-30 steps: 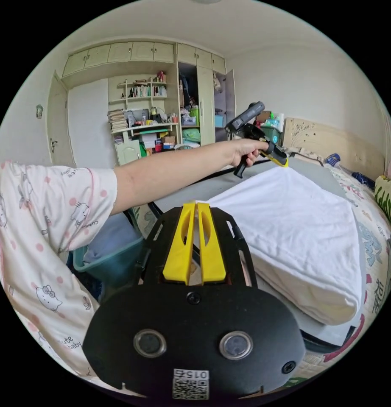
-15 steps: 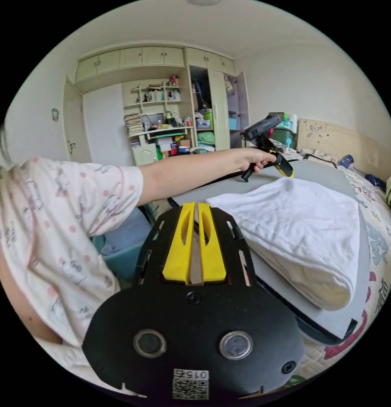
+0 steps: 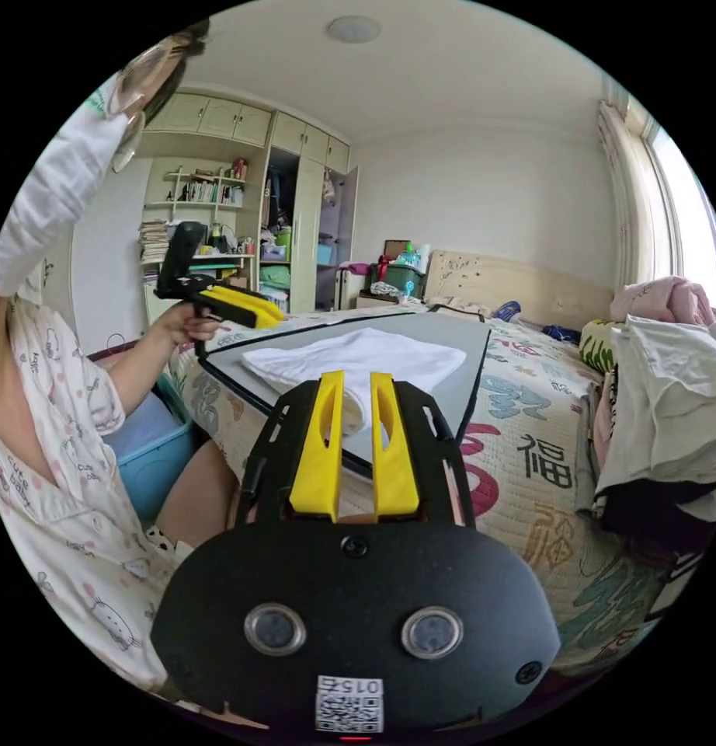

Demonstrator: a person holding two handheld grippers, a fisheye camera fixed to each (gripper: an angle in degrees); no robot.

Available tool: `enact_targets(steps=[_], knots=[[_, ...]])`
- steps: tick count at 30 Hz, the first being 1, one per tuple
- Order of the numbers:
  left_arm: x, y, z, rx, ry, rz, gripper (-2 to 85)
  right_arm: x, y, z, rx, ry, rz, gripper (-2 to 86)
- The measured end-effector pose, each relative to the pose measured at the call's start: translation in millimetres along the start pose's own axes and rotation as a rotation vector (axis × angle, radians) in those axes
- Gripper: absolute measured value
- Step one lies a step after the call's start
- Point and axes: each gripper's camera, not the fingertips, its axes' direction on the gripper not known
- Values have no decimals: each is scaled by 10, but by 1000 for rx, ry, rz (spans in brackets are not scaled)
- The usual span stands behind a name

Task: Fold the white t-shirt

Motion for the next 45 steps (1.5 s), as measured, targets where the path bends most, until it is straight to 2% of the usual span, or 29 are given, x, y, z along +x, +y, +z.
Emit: enact_targets(steps=[2,6,9,24,31,34,37,40,45], knots=[[122,186,17,-45,-63,-28,44,-150,-133,150,-108,-3,-78,78],[-2,282,164,-136,-48,-129,38,-339,-244,183,-144,43,-118,46],[-124,293,149,-119,-10,-189,27,-476,-284,195,-216,39,-152,25],[-416,-75,20,-75,31,-224,14,-759,-992,-279,-252,-21,-113,30],[-748,-382,-46,-47,97,-295,37,-461,-1449,-739,-132,-189,81,49],[-1136,-580,-249,66,101,-394,67,-166,-1781,-847,-57,-169,226,80],[-1694,-828,-292,120,37,-526,84,221,-2156,-772,-44,-271,381,116],[-2366,-1158,4,67,100,-644,104,605,-2518,-520,-68,-396,519,129],[-3376,-1647,687,-84,151,-805,116,951,-3014,132,-221,-413,655,131]])
